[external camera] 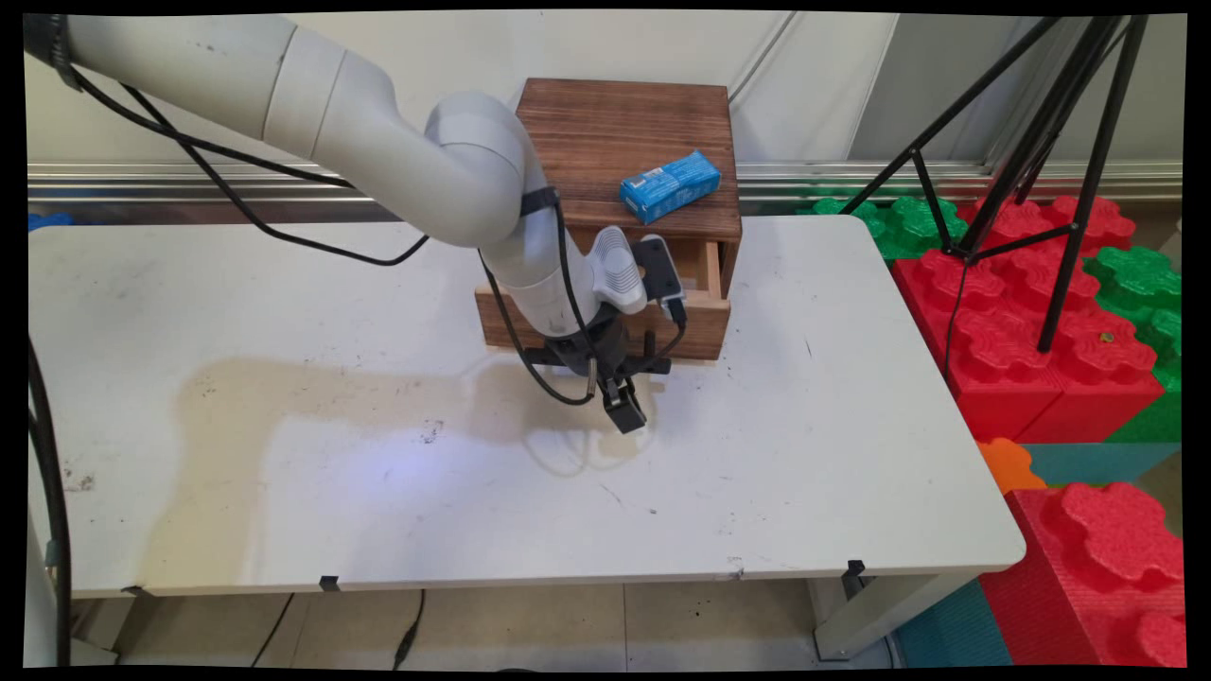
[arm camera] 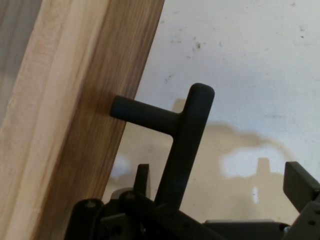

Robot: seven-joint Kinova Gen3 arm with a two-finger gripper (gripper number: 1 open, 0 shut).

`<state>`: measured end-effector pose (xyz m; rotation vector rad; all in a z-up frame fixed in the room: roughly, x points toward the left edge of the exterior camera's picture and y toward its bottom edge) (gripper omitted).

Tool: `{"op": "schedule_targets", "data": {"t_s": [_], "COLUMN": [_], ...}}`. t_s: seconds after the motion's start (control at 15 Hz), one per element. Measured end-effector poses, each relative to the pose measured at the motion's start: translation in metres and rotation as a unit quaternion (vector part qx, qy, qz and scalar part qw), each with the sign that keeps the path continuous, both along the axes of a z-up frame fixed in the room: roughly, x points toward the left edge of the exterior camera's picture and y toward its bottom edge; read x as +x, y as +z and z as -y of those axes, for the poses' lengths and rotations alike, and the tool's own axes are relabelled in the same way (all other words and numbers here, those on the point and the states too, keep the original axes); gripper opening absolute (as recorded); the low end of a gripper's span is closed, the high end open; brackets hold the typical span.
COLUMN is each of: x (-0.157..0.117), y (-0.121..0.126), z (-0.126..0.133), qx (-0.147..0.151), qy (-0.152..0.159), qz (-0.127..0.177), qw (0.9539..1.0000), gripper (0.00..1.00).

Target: Open the drawer

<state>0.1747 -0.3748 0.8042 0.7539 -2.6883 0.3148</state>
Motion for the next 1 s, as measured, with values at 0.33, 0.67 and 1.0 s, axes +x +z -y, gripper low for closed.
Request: {"op": "schedule_targets", "data": {"t_s": [0.33,0.67,1.0], "x": [-0.004,-0.007,-0.011], "y": [0.002,0.003,0.004], "z": [-0.016,-0.034,-0.047], "qx": [-0.003,-0.001,0.0], "qy": [0.001,0.003,0.002], "qz": [0.002,0.005,0.004], "qw": [1.0,1.0,1.0], "gripper": [1.0,1.0,1.0]}}
